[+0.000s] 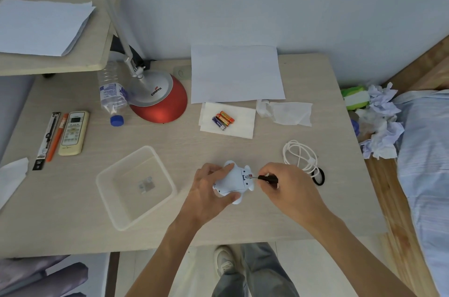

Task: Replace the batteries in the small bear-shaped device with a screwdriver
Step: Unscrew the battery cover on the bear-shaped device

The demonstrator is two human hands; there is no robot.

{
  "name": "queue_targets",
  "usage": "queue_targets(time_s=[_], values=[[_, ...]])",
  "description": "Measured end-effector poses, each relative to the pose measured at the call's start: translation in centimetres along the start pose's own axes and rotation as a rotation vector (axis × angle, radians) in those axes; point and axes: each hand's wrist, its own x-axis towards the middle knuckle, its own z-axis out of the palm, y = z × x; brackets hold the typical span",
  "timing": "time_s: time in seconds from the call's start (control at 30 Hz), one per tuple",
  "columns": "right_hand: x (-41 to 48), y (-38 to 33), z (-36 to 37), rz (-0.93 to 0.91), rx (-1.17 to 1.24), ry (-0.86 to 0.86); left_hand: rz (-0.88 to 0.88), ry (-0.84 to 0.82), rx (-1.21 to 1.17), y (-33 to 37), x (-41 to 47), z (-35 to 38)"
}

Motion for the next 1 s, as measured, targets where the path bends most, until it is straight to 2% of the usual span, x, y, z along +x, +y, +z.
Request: queue_targets(time_s=[0.13, 0.3, 0.43, 0.63, 0.9, 1.0], values=[[-0.2, 0.4, -0.2, 0.067, 0.035, 0.05, 0.023, 0.004, 0.002, 0.3, -0.2, -0.1], [-1.3, 1.9, -0.4, 0.178, 0.125, 0.251, 0.052, 0.023, -0.005, 0.4, -0.4, -0.1], [-1.1, 2.8, 1.5, 0.267, 0.072, 0.215, 0.095, -0.014, 0.003, 0.7, -0.4, -0.8], [0.2, 3.4, 4.1, 0.359, 0.023, 0.161, 0.22, -0.128, 0.234, 1.2, 0.1, -2.4], [0.3, 4.4, 5.4, 0.375, -0.069, 0.064, 0.359, -0.277, 0.412, 2.2, 1.0, -3.6], [-0.3, 4.0, 5.3, 0.278, -0.14, 0.137, 0.367, -0.315, 0.458, 2.5, 1.6, -3.7]])
